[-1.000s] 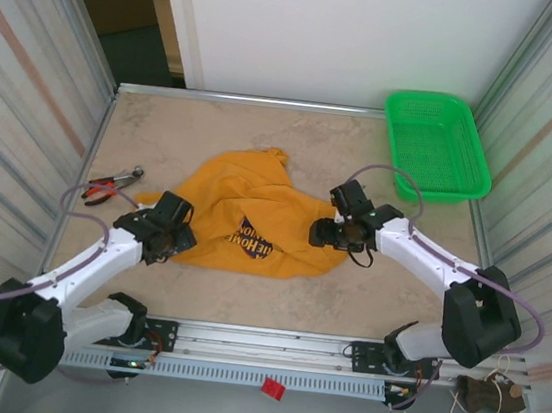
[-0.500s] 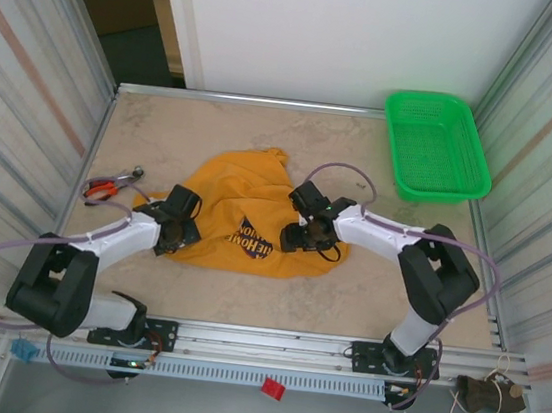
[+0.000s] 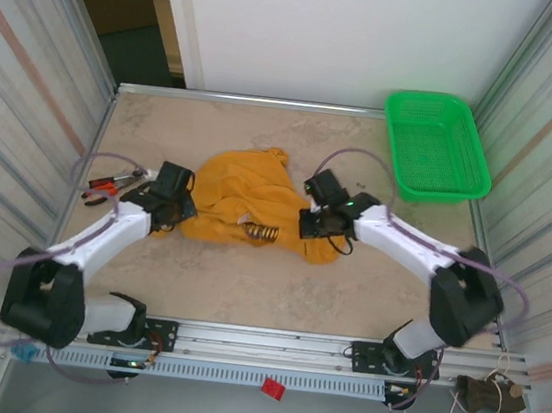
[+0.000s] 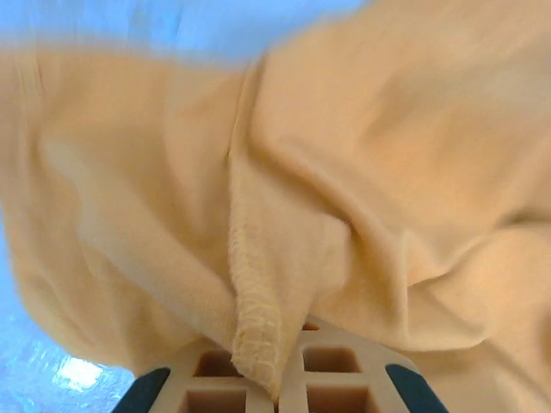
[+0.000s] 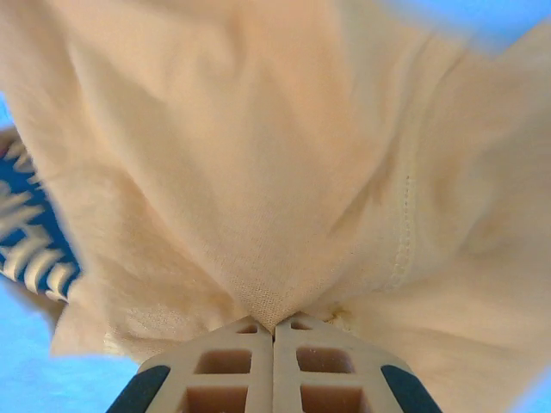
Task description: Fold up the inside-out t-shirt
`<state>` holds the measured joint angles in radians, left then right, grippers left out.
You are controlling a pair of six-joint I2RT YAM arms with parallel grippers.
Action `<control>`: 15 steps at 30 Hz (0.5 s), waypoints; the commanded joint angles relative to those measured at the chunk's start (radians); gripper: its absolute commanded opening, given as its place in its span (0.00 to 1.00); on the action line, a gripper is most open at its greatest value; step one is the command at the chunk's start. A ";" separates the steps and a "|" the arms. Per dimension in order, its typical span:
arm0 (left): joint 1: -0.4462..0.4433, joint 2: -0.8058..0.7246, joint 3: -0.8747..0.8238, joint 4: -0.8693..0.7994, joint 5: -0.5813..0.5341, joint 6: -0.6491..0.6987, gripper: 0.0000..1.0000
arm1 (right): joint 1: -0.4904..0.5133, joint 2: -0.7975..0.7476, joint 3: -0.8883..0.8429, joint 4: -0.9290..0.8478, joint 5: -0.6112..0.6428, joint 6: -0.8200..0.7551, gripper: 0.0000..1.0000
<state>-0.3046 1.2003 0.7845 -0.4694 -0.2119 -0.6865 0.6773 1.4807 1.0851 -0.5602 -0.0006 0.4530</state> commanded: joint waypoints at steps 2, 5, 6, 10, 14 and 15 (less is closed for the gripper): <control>0.013 -0.179 0.190 -0.078 0.029 0.080 0.00 | -0.075 -0.204 0.149 -0.081 0.005 -0.036 0.00; 0.010 -0.259 0.312 -0.078 0.078 0.081 0.00 | -0.108 -0.304 0.266 -0.109 0.007 -0.055 0.00; 0.009 -0.285 0.349 -0.067 0.096 0.078 0.00 | -0.114 -0.337 0.307 -0.115 0.012 -0.063 0.00; -0.032 -0.348 0.478 -0.001 0.119 0.061 0.00 | -0.123 -0.439 0.438 -0.112 0.024 -0.088 0.00; -0.085 -0.349 0.574 0.087 0.128 0.039 0.00 | -0.124 -0.487 0.513 -0.059 0.026 -0.103 0.00; -0.091 -0.336 0.596 0.100 0.129 0.034 0.00 | -0.124 -0.511 0.524 -0.039 0.034 -0.110 0.00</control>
<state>-0.3866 0.8505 1.3266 -0.4419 -0.0746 -0.6430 0.5644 0.9985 1.5776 -0.6216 -0.0002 0.3859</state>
